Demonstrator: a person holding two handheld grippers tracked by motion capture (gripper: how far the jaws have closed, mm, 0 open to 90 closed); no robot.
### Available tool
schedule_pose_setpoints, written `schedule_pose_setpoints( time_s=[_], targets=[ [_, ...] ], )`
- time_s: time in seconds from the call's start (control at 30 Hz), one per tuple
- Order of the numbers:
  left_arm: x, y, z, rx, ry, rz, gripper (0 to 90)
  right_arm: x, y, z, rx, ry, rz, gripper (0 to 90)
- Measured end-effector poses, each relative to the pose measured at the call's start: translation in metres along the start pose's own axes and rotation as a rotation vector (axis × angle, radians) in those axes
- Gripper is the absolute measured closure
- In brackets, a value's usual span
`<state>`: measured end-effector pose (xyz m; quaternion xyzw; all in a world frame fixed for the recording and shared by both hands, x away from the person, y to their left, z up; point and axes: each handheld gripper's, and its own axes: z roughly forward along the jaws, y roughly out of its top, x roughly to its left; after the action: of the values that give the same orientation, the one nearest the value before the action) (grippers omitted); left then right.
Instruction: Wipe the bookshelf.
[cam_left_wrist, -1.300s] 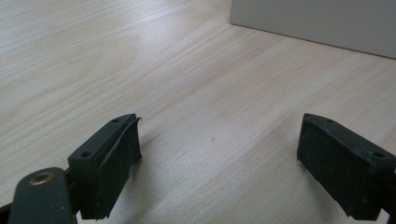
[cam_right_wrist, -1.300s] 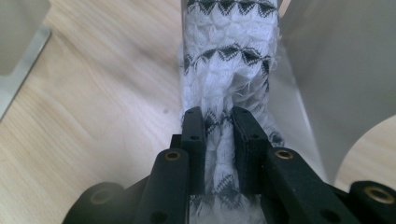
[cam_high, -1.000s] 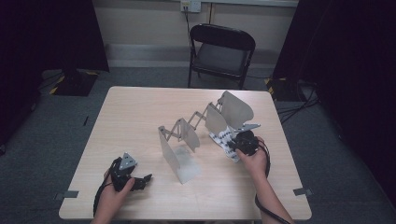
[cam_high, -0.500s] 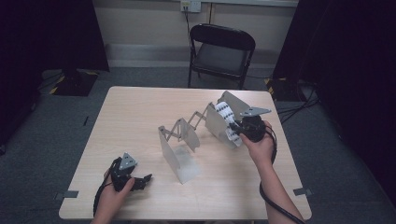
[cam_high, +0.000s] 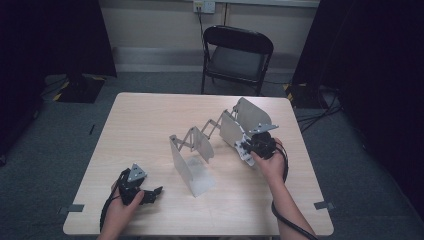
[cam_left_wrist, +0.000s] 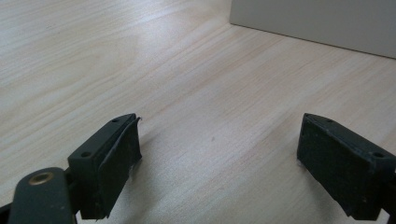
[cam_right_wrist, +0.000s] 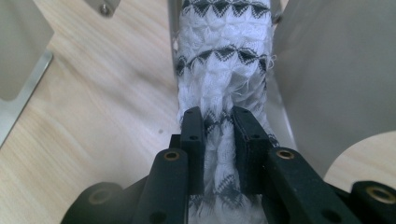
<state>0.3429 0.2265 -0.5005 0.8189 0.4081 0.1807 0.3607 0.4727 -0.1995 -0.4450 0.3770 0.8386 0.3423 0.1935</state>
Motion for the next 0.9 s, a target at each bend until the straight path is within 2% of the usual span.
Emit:
schedule_pose_setpoints(
  time_s=[0.33,0.5,0.73,0.9],
  targets=[
    [0.000,0.000,0.000,0.000,0.000,0.001,12.9,0.005,-0.022,0.008,0.048,0.003,0.011,76.0],
    [0.000,0.000,0.000,0.000,0.000,0.001,12.9,0.006,-0.029,-0.003,0.059,0.001,0.000,75.3],
    [0.000,0.000,0.000,0.001,0.000,0.001,12.9,0.009,-0.043,-0.022,0.073,-0.007,0.020,73.6],
    [0.000,0.000,0.000,0.000,-0.002,-0.002,12.9,0.015,-0.050,-0.029,0.084,0.001,0.038,66.7]
  ],
)
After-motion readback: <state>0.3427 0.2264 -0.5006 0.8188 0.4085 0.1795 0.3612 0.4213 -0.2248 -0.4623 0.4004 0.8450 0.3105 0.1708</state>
